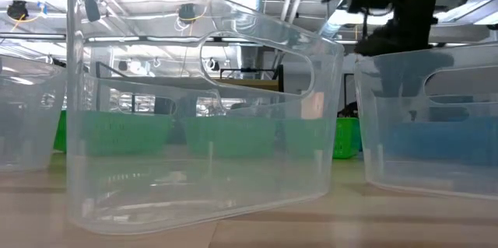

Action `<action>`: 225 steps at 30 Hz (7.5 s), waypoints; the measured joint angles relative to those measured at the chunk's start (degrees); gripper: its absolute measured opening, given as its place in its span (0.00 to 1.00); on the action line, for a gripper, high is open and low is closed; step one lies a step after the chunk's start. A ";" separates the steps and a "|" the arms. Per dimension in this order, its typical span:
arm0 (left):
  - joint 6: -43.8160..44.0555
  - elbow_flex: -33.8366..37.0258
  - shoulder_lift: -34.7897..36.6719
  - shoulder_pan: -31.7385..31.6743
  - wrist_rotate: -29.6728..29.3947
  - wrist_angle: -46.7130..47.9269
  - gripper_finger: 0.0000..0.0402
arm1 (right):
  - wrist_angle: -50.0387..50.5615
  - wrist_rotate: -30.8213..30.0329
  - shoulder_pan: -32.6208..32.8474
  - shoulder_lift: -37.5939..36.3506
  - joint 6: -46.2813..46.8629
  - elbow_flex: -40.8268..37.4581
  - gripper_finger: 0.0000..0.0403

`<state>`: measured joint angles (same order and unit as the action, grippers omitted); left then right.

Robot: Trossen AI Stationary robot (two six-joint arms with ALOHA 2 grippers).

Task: Stack baskets on shelf by color
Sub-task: Put the middle blue bin on the shelf

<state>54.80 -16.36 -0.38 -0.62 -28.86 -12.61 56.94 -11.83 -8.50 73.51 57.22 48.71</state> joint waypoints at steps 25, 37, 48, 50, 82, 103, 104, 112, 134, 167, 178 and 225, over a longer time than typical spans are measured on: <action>0.27 0.00 0.00 0.01 -0.29 0.30 0.52 | -9.34 4.30 -4.72 -0.67 0.21 -9.73 0.04; 3.02 0.02 0.00 0.00 0.59 -0.56 0.52 | 6.41 9.11 -0.87 -6.34 1.47 10.40 0.01; 3.04 0.02 0.02 0.01 0.55 -1.87 0.52 | -3.89 5.43 -0.86 0.52 -19.69 45.50 0.01; 3.04 0.02 0.02 0.01 0.55 -1.87 0.52 | -4.94 5.32 -2.10 4.48 -26.18 50.82 0.01; 1.84 0.04 0.00 0.00 0.57 0.49 0.52 | 1.75 0.45 -5.56 51.00 -74.23 82.83 0.16; 1.93 0.04 0.02 0.02 2.12 1.64 0.52 | 13.80 -4.61 -9.18 39.11 -61.58 85.44 0.56; 1.94 0.04 0.01 0.02 2.12 1.79 0.52 | 16.19 -4.69 -10.07 38.30 -59.83 85.37 0.56; 1.96 0.04 0.02 0.02 2.05 2.37 0.52 | 27.62 -4.62 -16.76 35.25 -52.55 82.27 0.52; 4.14 0.04 0.00 0.00 2.60 0.43 0.52 | 2.10 6.27 -11.59 43.98 -61.79 73.87 0.49; 3.44 0.04 0.00 0.02 -0.99 0.08 0.52 | -3.70 2.85 -12.67 47.74 -57.87 73.74 0.39; 4.43 0.02 -2.42 0.00 -0.71 -2.60 0.52 | -9.85 2.98 -11.18 46.40 -61.81 73.63 0.36; -39.44 -71.52 -87.95 -41.38 27.64 69.14 0.01 | 27.71 -5.49 -14.54 22.24 -49.55 74.70 0.33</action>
<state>15.36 -87.88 -88.33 -42.00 -1.22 56.52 84.65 -17.32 -23.05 95.74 7.67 123.42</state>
